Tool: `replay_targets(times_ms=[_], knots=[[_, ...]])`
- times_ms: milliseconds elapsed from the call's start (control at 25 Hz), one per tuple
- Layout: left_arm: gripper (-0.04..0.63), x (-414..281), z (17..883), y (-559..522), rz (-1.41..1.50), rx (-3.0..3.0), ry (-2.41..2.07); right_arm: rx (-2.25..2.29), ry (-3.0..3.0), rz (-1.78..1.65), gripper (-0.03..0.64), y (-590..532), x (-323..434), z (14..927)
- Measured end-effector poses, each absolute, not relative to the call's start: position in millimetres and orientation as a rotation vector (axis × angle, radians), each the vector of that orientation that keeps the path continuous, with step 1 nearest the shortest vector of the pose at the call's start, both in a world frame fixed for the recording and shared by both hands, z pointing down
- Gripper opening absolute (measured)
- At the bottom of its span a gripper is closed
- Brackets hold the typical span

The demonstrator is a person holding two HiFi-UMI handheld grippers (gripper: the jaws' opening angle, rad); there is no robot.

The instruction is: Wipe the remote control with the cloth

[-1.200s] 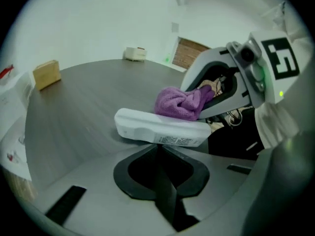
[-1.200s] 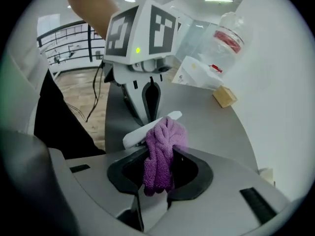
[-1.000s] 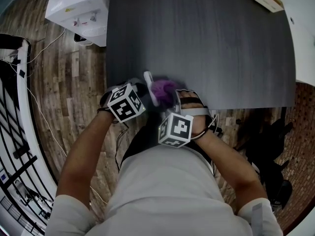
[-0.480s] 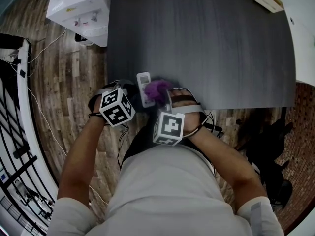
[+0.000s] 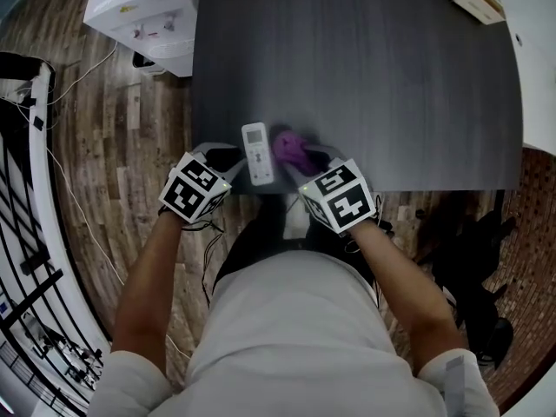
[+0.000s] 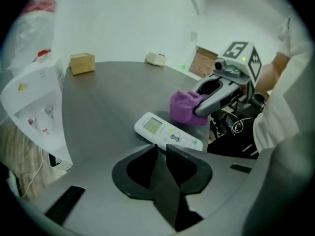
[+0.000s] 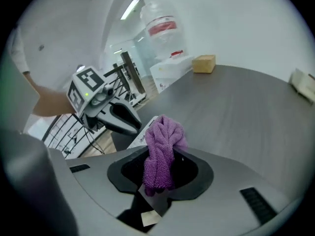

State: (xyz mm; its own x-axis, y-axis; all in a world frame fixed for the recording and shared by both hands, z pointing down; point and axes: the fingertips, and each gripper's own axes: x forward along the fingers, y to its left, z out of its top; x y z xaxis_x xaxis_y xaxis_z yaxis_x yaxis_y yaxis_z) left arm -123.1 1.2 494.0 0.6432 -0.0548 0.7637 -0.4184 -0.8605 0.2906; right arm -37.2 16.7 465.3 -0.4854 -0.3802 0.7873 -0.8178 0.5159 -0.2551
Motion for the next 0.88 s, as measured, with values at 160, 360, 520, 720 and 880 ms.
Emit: replay_targets(times_ms=[160, 360, 520, 720, 880], knots=[[0.069, -119.9, 501.3, 6.5, 1.069, 2.380, -0.336, 0.964, -2.104, 0.894, 0.114, 15.5, -45.5, 476.2], [0.069, -112.1, 501.6, -1.6, 1.085, 2.426, -0.268, 0.982, -2.113, 0.906, 0.114, 5.5, -45.9, 476.7], [0.069, -104.3, 500.8, -13.4, 1.098, 2.453, -0.220, 1.007, -2.104, 0.945, 0.114, -0.7, -36.9, 476.1], [0.069, -90.9, 500.0, -26.3, 1.099, 2.467, -0.196, 1.061, -2.078, 0.959, 0.114, -8.7, -23.1, 477.2], [0.069, -87.4, 499.6, -29.1, 1.096, 2.465, -0.189, 1.057, -2.072, 0.972, 0.114, -11.3, -17.3, 478.6]])
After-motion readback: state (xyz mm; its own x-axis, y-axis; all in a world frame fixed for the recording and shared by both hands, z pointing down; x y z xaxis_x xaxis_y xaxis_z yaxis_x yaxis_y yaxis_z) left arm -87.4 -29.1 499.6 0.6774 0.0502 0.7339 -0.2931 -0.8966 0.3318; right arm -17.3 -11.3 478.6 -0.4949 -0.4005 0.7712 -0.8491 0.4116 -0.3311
